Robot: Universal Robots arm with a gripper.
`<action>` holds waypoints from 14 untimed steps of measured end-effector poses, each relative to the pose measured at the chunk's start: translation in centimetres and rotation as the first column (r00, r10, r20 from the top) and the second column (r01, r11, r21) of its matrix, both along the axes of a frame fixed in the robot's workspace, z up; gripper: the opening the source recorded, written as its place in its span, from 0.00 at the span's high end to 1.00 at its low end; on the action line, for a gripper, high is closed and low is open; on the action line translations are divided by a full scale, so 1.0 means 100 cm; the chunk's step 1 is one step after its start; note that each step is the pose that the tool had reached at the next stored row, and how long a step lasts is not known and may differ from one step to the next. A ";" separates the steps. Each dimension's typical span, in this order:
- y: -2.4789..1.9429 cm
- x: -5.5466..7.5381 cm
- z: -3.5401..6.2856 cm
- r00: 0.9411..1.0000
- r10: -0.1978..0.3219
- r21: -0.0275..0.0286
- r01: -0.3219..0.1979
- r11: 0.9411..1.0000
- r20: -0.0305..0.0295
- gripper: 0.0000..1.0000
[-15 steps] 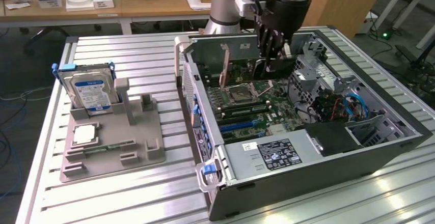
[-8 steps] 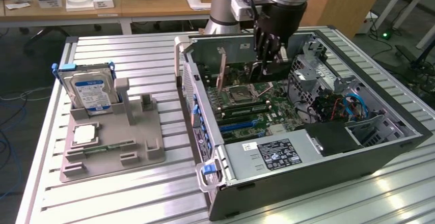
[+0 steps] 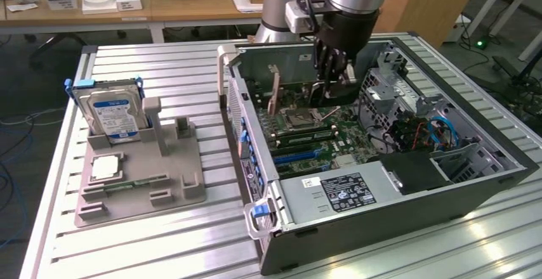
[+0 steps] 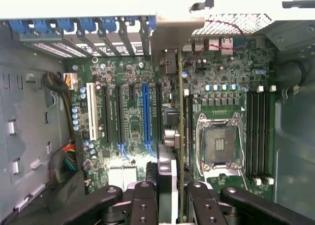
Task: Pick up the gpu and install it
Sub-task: 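Insert the gpu into the slot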
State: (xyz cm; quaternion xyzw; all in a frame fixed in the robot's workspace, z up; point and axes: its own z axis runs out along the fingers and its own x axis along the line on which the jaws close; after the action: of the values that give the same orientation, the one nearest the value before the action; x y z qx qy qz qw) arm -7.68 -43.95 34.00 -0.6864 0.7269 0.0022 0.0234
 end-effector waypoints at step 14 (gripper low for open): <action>-0.0154 -0.009 -0.0082 1.000 0.000 0.000 0.000 1.000 0.000 0.72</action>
State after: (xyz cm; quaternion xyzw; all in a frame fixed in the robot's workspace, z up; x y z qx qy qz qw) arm -8.56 -45.49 33.18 -0.6864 0.7269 0.0022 0.0234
